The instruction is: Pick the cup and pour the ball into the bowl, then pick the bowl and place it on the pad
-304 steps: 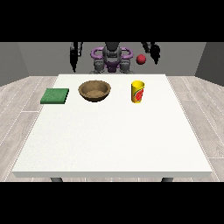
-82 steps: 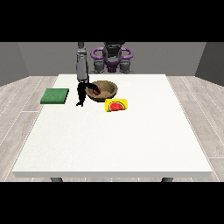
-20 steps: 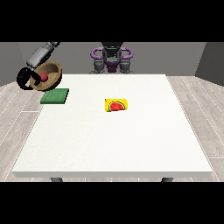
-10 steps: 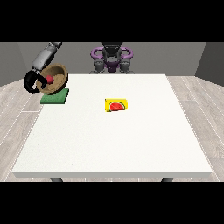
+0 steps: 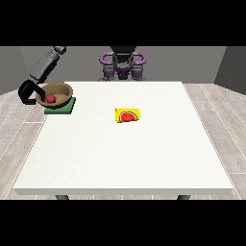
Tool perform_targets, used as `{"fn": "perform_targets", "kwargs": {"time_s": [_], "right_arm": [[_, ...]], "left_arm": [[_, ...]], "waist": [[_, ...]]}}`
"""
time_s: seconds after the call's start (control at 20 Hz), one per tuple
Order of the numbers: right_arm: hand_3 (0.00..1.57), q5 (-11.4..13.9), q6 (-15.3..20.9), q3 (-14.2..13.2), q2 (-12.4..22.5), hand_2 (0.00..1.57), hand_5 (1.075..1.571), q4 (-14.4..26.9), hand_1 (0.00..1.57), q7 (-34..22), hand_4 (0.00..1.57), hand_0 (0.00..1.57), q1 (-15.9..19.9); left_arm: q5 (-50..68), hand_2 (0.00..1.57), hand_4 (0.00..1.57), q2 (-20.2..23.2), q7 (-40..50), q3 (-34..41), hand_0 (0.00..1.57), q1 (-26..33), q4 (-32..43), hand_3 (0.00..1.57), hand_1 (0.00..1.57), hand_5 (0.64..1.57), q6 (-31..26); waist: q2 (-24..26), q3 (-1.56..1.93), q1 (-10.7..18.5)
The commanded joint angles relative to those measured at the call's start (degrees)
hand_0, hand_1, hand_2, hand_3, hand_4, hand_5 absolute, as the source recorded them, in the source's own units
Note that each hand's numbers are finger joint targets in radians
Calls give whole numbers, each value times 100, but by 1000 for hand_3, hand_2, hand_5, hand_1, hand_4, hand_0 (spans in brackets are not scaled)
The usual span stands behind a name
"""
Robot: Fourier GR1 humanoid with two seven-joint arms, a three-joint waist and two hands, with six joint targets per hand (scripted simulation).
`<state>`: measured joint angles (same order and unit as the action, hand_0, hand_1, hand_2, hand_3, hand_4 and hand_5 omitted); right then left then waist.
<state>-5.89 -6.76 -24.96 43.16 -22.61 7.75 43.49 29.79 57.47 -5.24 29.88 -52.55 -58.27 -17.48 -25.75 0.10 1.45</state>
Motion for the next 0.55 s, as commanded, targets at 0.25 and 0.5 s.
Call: {"fn": "perform_targets", "kwargs": {"time_s": [0.25,0.5], "right_arm": [[692,-92,29,-128,305,543,1513,99,477,-165,0,477,271],[375,-296,-420,-254,713,280,1467,130,134,-755,0,134,511]], "left_arm": [[379,0,0,288,357,138,0,-64,65,0,0,1515,-225],[147,0,0,-105,93,-59,0,356,-81,0,0,1515,-69]], "waist": [[34,-4,10],[357,-7,29]]}}
